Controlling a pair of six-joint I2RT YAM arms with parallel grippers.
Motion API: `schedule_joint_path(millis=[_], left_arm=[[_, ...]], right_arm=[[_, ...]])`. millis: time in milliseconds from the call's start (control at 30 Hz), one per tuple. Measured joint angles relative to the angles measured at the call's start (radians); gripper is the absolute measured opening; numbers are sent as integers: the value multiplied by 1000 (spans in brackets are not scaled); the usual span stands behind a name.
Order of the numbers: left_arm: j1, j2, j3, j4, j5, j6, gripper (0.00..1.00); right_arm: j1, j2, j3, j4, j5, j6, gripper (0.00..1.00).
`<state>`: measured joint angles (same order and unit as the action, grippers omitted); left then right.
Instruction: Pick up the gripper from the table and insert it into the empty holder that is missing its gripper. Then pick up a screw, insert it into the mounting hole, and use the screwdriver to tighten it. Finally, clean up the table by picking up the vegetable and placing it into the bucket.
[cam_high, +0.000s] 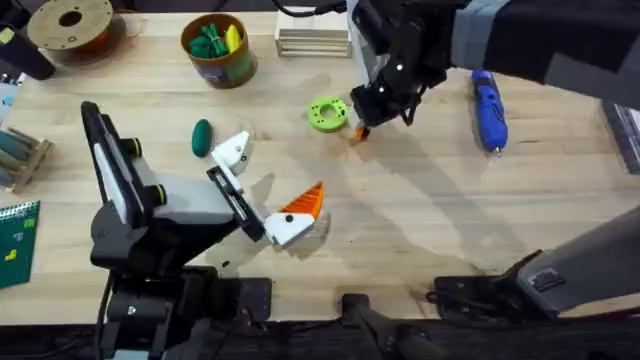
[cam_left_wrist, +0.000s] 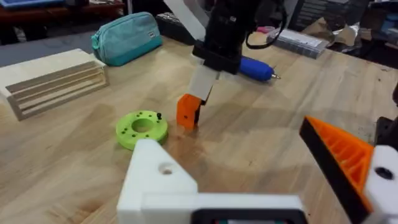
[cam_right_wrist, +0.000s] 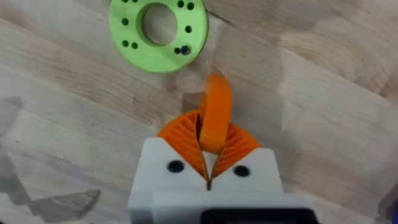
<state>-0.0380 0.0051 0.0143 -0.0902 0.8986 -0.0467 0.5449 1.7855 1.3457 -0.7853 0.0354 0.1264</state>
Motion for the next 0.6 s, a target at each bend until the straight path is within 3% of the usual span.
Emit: schedule_joint_path(millis=[67, 333, 500, 533, 600], left_arm=[[0, 0, 0, 0, 0, 0, 986], [0, 0, 0, 0, 0, 0, 986], [0, 0, 0, 0, 0, 0, 986], [0, 0, 0, 0, 0, 0, 986], [0, 0, 0, 0, 0, 0, 986]], right_arm=[[-1, -1, 0, 3, 1, 2, 13], [-1, -35, 12, -68, -8, 0, 7], [-1, -138, 90, -168, -14, 0, 7], [-1, -224, 118, -213, -15, 0, 7], [-1, -281, 121, -253, -25, 0, 7]])
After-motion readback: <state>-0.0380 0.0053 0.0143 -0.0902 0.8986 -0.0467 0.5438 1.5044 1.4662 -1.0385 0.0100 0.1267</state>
